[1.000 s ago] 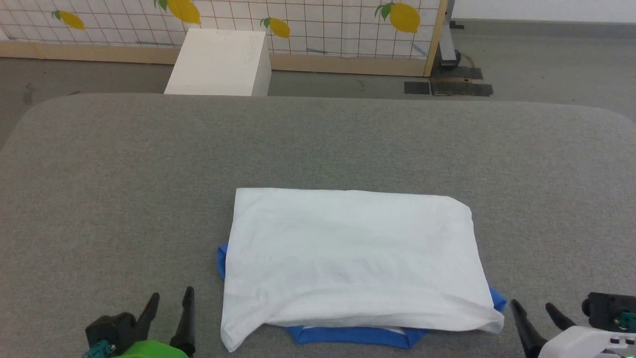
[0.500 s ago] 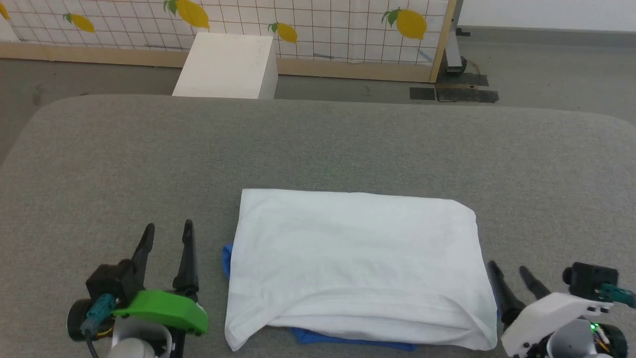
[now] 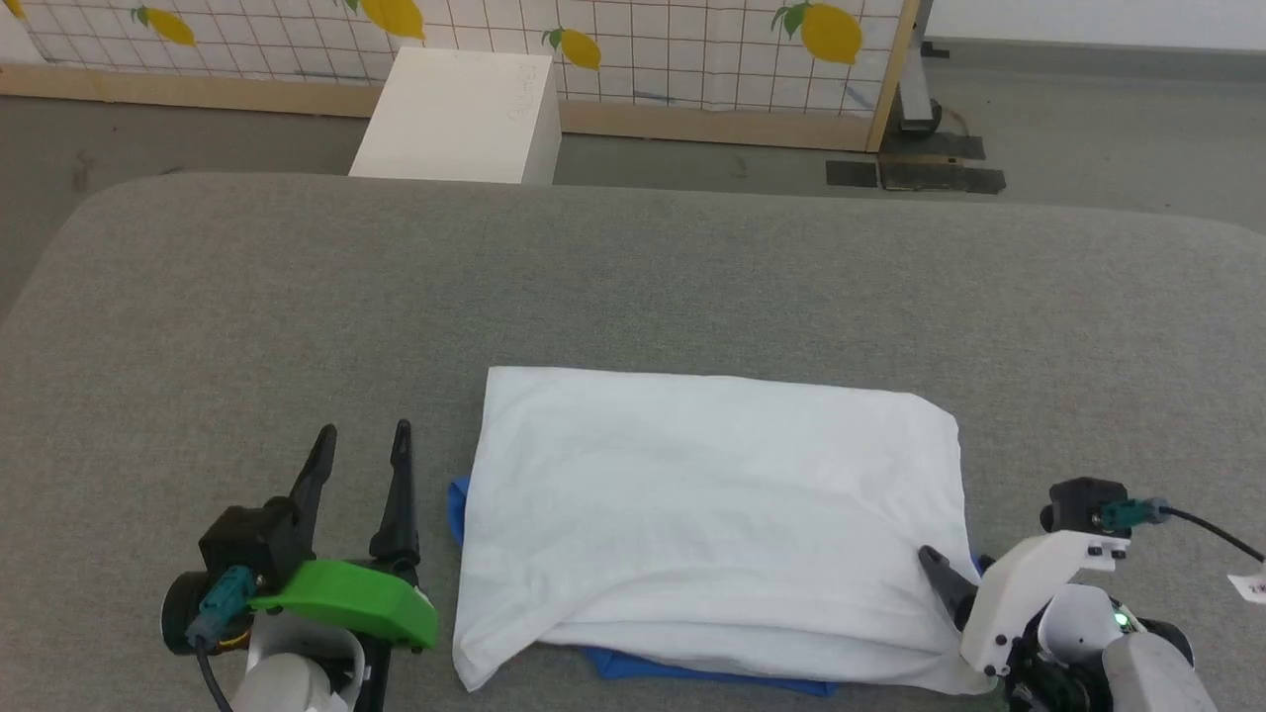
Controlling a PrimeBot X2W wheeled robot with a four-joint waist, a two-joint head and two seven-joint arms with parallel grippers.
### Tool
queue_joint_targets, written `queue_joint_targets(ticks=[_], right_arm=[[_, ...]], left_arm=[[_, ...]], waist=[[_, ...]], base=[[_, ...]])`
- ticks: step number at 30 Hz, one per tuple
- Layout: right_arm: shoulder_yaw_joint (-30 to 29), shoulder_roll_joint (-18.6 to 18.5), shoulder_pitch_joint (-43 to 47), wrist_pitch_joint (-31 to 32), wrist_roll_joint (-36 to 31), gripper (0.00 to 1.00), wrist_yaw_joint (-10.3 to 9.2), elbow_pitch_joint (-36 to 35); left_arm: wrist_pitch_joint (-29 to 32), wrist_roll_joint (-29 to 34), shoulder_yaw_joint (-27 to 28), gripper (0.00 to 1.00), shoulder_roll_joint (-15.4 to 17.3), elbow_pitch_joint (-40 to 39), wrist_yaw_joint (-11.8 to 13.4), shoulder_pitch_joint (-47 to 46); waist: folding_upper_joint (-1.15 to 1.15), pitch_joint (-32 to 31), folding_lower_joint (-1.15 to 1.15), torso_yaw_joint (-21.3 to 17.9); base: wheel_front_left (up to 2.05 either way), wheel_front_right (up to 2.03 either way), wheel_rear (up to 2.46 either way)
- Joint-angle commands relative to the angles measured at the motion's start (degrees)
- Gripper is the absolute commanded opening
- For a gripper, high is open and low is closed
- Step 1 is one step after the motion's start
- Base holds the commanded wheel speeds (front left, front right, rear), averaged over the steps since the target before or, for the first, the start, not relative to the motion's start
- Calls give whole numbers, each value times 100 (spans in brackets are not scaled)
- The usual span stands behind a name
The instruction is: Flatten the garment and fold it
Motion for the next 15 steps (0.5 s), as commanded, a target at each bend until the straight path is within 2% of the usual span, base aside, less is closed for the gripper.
queue_joint_targets(ticks=[1,3,4,5,6,7,12,15], right_arm=[[106,18,15,182,72,100,-9,213],[263,18,6,333,226,100,-9,295],[320,18,6,360,260,75,-9,304],[389,18,4,356,283,38,-9,287],[435,18,5,327,348,24,-9,261],[482,18,8,271,405,0,-9,224],[455,18,32,5,413,0,-9,76],[190,18,98,-202,78,0,-9,-108]], left_arm=[[-43,83,42,100,-34,34,-49,-6],[-43,99,79,100,-61,72,-81,4],[-43,107,95,100,-70,86,-95,9],[-43,117,118,100,-82,101,-110,14],[-43,121,135,100,-92,116,-121,19],[-43,126,153,100,-103,136,-136,24],[-43,161,233,100,-151,177,-179,28],[-43,181,289,100,-183,180,-194,33]], waist=[[0,-5,0,11],[0,-17,0,20],[0,-22,0,20],[0,-29,0,18],[0,-35,0,14],[0,-40,0,6],[0,-44,0,-33],[0,-40,0,-56]], base=[[0,0,0],[0,0,0],[0,0,0],[0,0,0],[0,0,0],[0,0,0],[0,0,0],[0,0,0]])
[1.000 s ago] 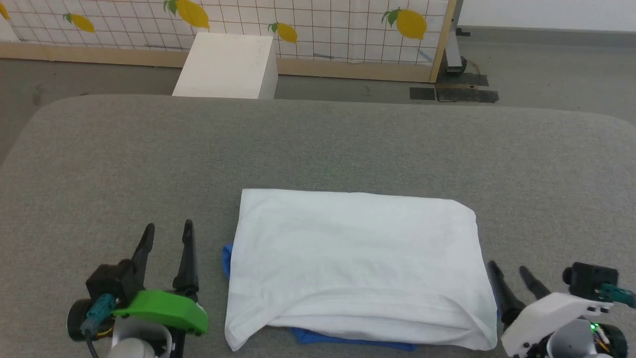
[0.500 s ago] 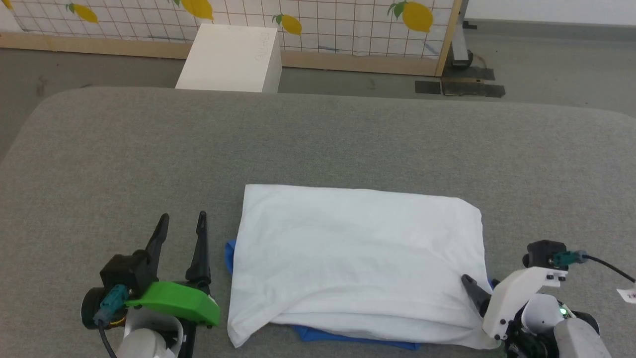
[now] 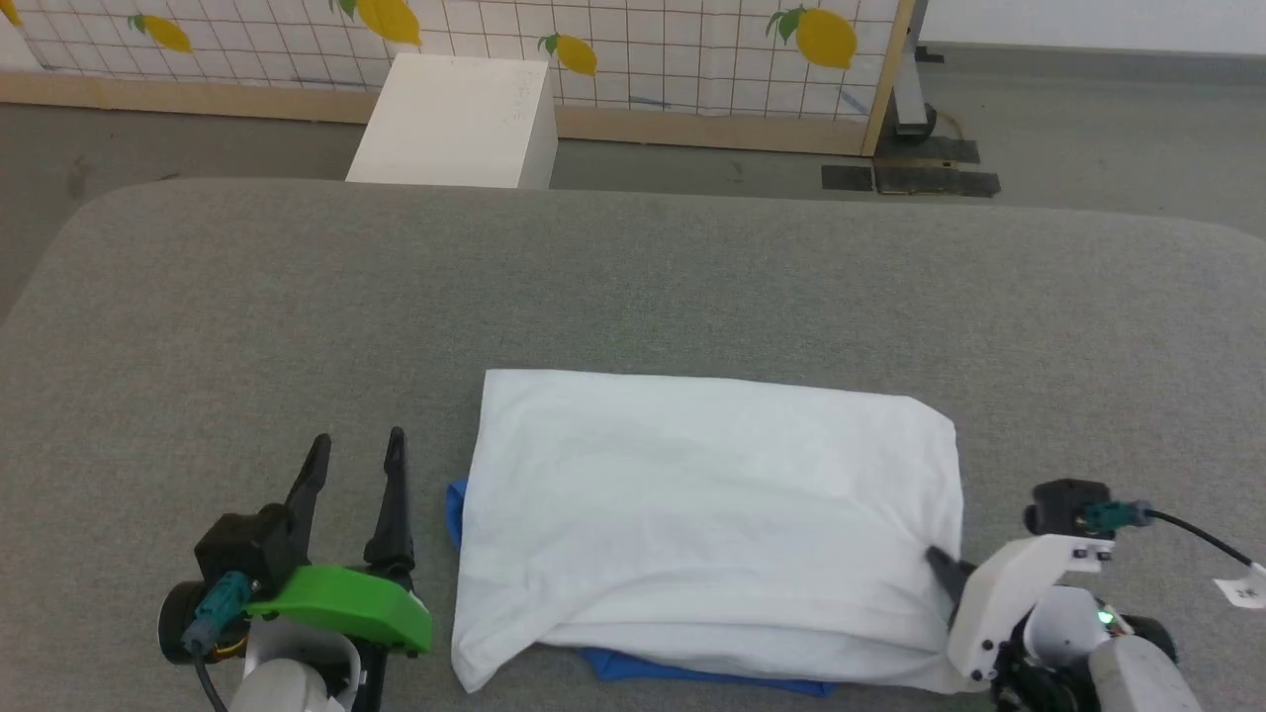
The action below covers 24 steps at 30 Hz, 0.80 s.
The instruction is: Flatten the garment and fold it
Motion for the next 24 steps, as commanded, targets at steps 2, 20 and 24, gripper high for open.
queue_joint_targets(ticks=[2,20,24], right_arm=[[-333,-4,160,-160,-380,0,-8,-207],[-1843,-4,859,34,-1667,0,-8,-2179],[-1157,-4,1026,276,-1326,0,-8,-2997]], left_arm=[[-23,37,58,100,-38,4,-47,31],[-24,160,163,100,-154,53,-180,-3],[-24,178,173,100,-160,78,-205,-24]], waist=[[0,10,0,-24],[0,57,0,-160],[0,47,0,-153]], base=[[0,0,0],[0,0,0],[0,0,0]])
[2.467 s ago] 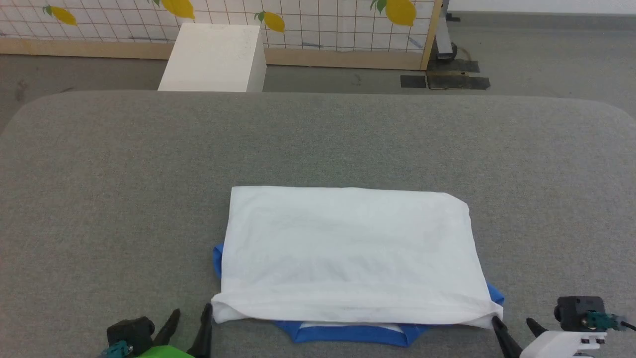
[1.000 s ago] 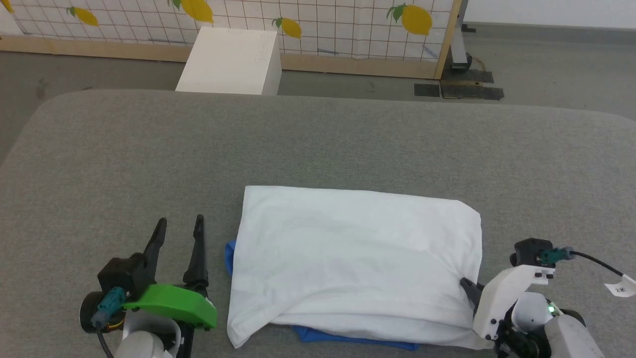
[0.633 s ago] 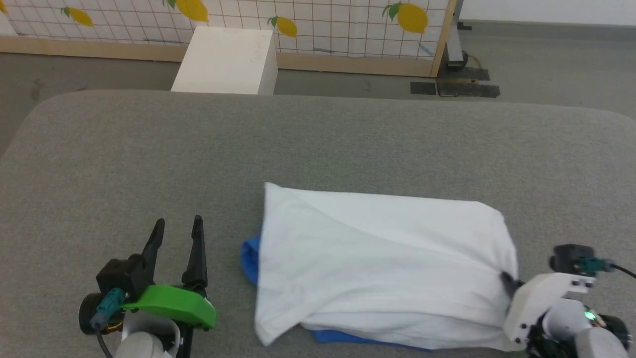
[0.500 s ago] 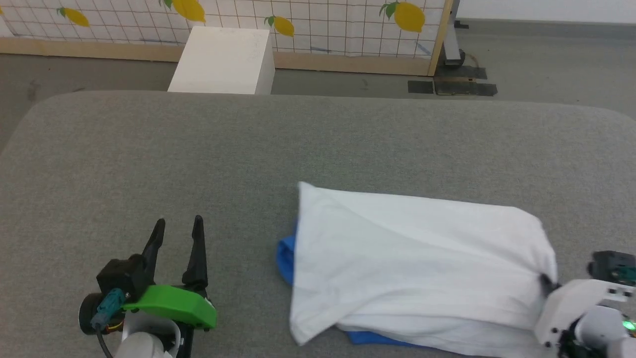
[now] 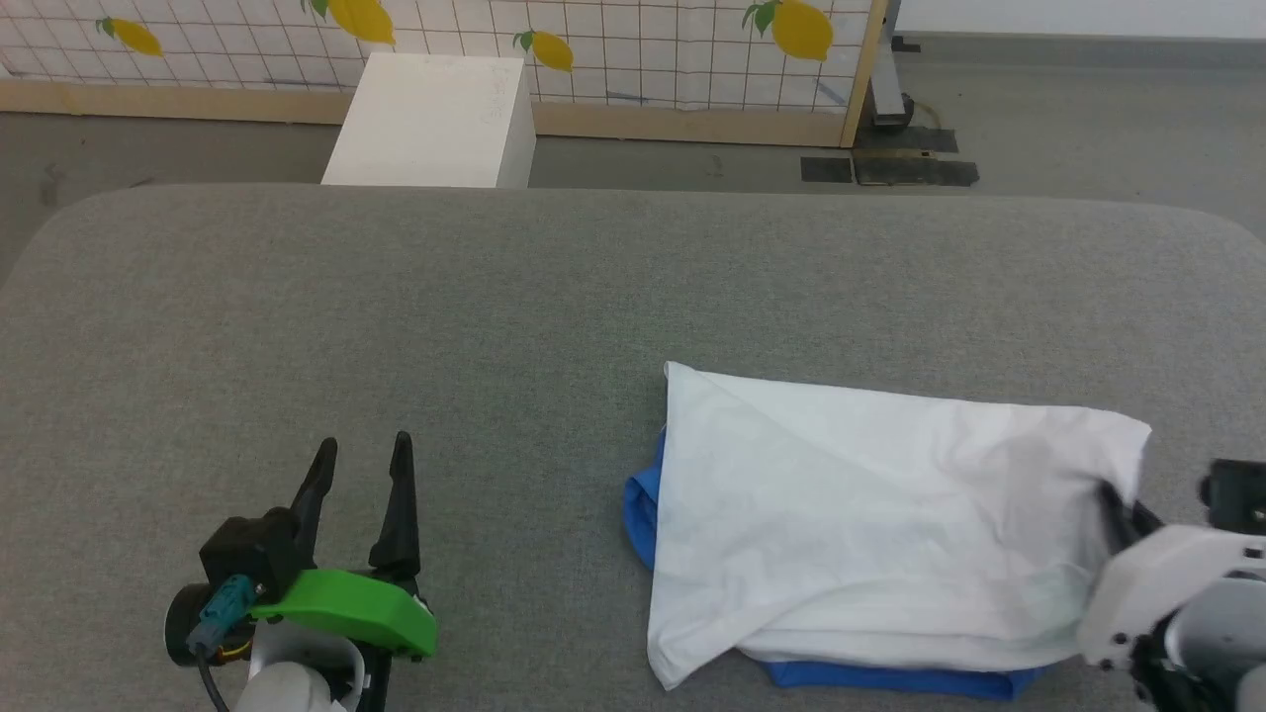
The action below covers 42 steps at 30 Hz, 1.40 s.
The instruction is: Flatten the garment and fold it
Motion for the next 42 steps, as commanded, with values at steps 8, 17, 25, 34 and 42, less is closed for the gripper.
queue_joint_targets(ticks=[8,17,25,34,42], right_arm=[[1926,-2,-90,210,171,0,-8,-1036],[3553,-2,-1011,213,77,0,-8,26],[4118,-2,-1666,233,373,0,-8,1397],[4310,-2,-1833,64,1023,100,-8,1706],[3889,-2,-1511,-1050,1583,100,-8,458]], left_arm=[[-20,76,16,100,-50,59,-65,-105],[-20,108,-83,100,-130,55,-106,-312],[-20,121,-104,100,-199,82,-131,-440],[-20,159,-14,100,-236,118,-148,-373],[-20,194,41,100,-240,151,-166,-243]], waist=[[0,16,0,81],[0,247,0,374],[0,454,0,559],[0,405,0,468],[0,167,0,224]], base=[[0,0,0],[0,0,0],[0,0,0],[0,0,0],[0,0,0]])
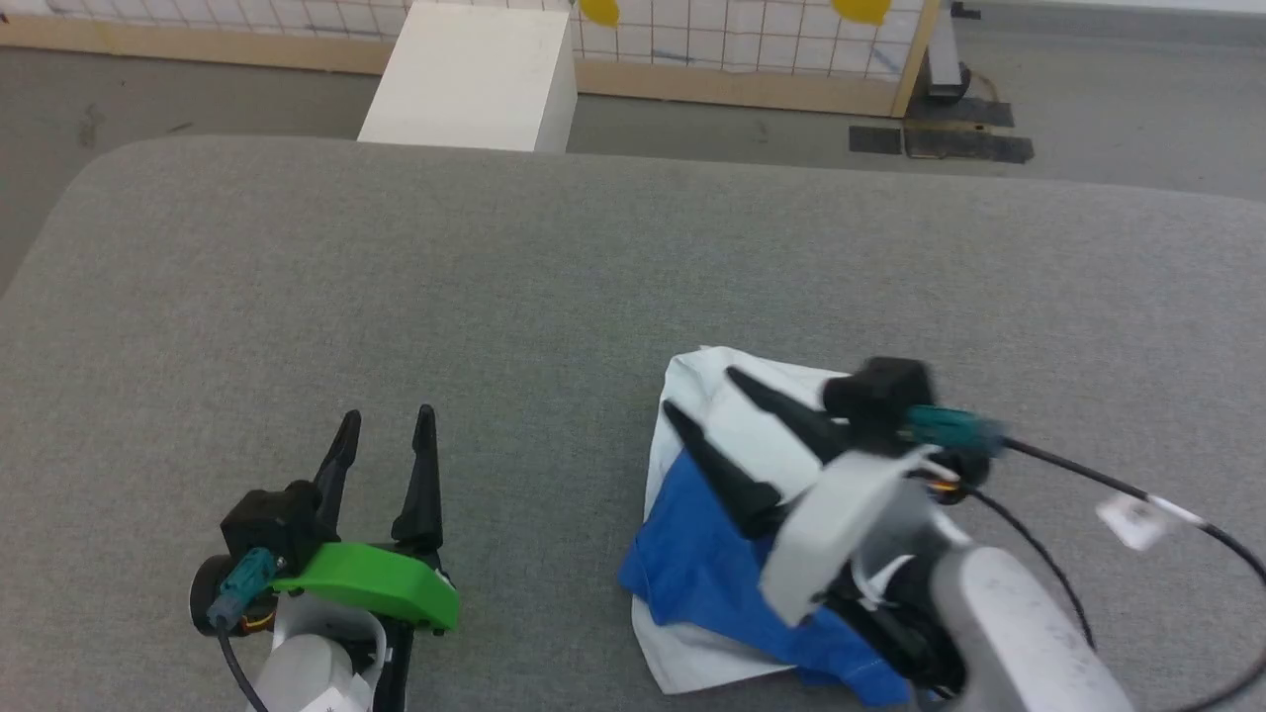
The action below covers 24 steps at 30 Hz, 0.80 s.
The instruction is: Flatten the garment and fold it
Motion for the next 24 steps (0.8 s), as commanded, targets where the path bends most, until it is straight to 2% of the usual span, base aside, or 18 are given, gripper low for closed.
queue_joint_targets(ticks=[1,6,11,17,24], right_arm=[[-216,-13,211,-216,66,100,-8,-189],[-1399,-13,869,-1057,331,100,-8,-711],[-2238,-13,1338,-1558,981,100,-8,-394],[-2339,-13,1384,-1554,1916,100,-8,595],[-2090,-13,913,-1169,2391,100,-8,1817]], left_arm=[[-20,86,10,100,-8,18,-42,67],[-21,96,8,100,3,23,-54,150],[-21,98,-1,100,10,18,-62,194],[-21,97,-28,100,8,3,-69,183],[-21,80,-68,100,-2,19,-75,110]], waist=[[0,-118,0,-110],[0,-269,0,-210],[0,-322,0,-264],[0,-287,0,-260],[0,-190,0,-132]], base=[[0,0,0],[0,0,0],[0,0,0],[0,0,0],[0,0,0]])
